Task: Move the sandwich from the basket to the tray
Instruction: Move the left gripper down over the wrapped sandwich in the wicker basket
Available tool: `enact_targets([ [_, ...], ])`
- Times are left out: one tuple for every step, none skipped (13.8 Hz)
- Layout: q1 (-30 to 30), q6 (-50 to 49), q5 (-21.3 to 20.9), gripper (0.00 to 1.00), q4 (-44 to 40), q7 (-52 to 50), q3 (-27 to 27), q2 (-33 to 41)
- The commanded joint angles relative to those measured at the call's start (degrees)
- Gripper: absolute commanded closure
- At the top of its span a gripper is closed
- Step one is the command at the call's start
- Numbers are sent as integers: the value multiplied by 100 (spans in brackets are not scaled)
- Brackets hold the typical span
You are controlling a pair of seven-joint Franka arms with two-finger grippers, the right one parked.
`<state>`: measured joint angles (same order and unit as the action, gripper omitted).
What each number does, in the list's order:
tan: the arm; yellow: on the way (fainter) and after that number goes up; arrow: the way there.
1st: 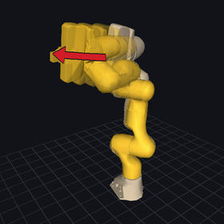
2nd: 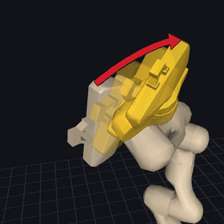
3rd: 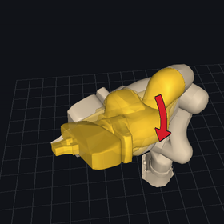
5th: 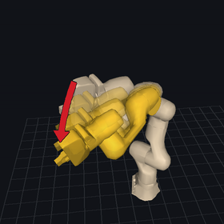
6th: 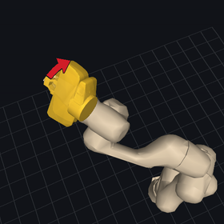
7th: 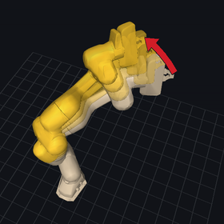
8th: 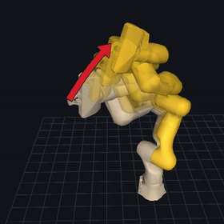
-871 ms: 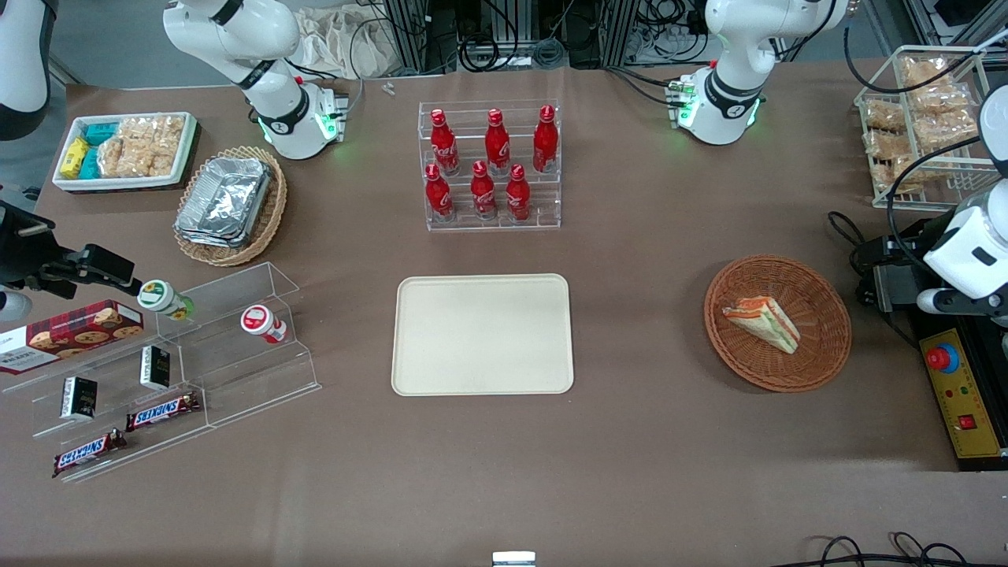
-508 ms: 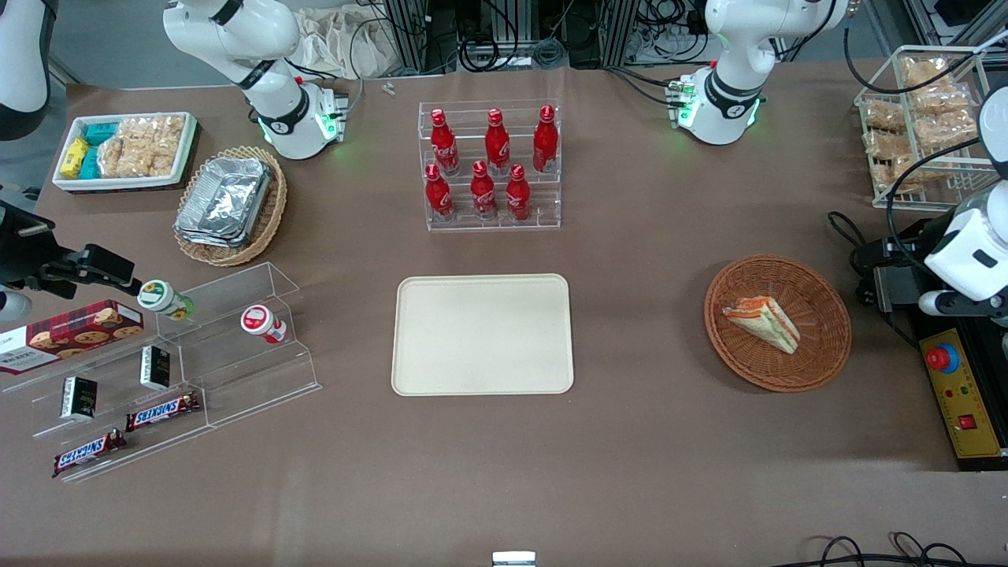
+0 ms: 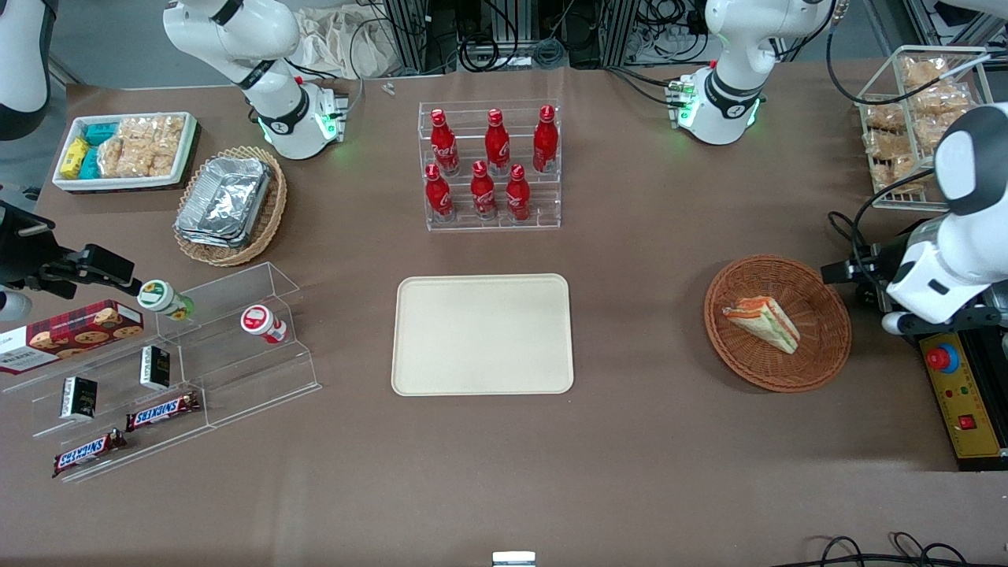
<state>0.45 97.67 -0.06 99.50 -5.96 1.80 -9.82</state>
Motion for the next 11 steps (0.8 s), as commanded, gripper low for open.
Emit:
enact_targets([
  [61, 698, 251, 0, 647, -597, 66, 191],
  [61, 1040, 278, 0, 911, -904, 66, 226],
  [70, 1374, 287, 0, 1166, -1229, 66, 270],
  [70, 1682, 287, 1, 1403, -1449, 66, 288],
  [70, 1946, 296, 1, 1597, -1634, 57, 288],
  [78, 2175, 296, 1, 1747, -1906, 48, 271],
  [139, 2439, 296, 1, 1888, -2292, 14, 210],
  [227, 2789, 296, 1, 2020, -2722, -4, 139],
  [245, 3097, 296, 1, 2117, -3161, -22, 43],
  [245, 3283, 296, 1, 2135, -3522, -22, -89],
  [245, 3381, 305, 1, 2135, -3822, -31, -212],
])
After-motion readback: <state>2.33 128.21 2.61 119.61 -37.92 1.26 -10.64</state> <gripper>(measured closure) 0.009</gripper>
